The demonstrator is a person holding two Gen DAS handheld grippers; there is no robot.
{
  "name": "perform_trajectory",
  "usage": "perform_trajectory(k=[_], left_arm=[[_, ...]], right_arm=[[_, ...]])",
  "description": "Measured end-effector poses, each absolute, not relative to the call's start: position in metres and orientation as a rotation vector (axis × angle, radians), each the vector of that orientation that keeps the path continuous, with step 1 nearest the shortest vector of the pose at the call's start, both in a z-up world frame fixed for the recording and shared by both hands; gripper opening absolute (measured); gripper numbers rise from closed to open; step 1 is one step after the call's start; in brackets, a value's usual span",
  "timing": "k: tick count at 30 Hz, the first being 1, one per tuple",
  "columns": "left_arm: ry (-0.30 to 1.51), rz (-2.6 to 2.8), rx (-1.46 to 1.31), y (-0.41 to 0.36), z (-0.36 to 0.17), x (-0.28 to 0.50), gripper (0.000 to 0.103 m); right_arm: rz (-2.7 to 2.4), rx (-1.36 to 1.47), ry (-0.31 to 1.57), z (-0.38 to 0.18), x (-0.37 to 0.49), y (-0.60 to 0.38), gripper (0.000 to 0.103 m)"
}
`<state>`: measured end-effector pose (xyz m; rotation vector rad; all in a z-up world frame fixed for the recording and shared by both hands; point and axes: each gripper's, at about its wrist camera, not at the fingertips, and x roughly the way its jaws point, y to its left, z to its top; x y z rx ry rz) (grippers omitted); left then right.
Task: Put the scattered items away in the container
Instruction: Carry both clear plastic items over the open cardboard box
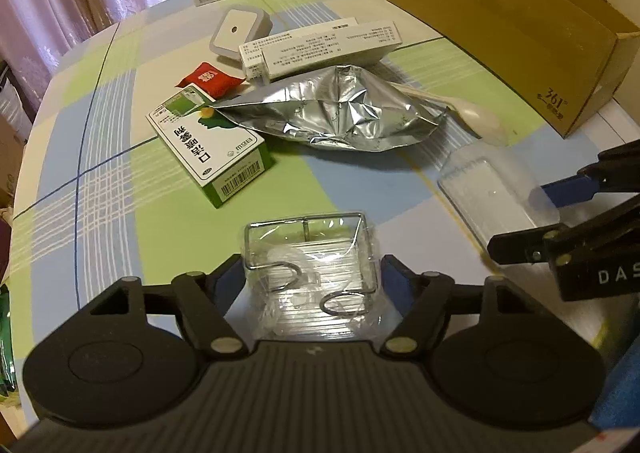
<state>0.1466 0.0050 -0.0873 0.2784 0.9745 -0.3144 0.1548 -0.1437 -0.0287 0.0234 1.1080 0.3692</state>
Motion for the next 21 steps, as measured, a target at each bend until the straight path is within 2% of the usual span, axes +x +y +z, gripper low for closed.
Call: perform_trajectory(k=[2,7,9,10,11,12,21], left_arm=[[0.968,-0.310,0.281,0.004,-0.089,0.148,0.070],[0.949,-0.301,0.276,0.004,-0.095,0.151,0.070],[0.944,-0.301,0.277,0.004,-0.095,0.151,0.065],[0.939,-0.302,0.273,0.005,-0.095,0.151,0.064],[0.937,-0.305,0.265,0.006,-0.095,0.151,0.063],[0.937,-0.309,0.257,0.007,-0.095,0.151,0.063],[0.897,-0.313,0.272,0.006,-0.079,0.144,0.062]], right_arm=[[0.363,0.038,1.106,-0.029,0.157,-0.145,0.068],[0.348,0.007,1.086,-0.031,0.159,-0.140,0.068],[0.338,-0.001,1.078,-0.031,0.160,-0.139,0.068],[0.333,-0.002,1.074,-0.032,0.160,-0.139,0.067],[0.328,0.000,1.066,-0.031,0.160,-0.139,0.058],[0.328,0.002,1.061,-0.031,0.160,-0.139,0.054],[0.399,0.057,0.964,-0.013,0.149,-0.142,0.053]])
